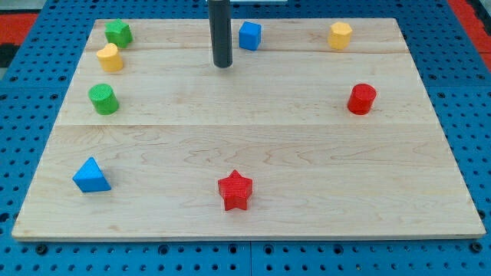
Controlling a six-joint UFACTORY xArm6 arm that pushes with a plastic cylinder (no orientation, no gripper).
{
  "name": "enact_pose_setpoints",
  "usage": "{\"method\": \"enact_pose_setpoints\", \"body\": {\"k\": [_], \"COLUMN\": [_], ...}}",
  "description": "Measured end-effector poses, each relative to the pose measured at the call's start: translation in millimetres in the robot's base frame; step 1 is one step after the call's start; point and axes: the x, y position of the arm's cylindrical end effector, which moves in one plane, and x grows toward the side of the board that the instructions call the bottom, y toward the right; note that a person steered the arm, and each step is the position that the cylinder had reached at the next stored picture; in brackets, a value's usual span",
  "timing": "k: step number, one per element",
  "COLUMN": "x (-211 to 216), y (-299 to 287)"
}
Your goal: Point at the green star
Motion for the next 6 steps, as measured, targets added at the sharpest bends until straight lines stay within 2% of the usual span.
{"method": "enact_pose_setpoints", "body": {"k": [3, 6], "x": [-97.4, -99.4], "y": [-83.6, -124.3]}}
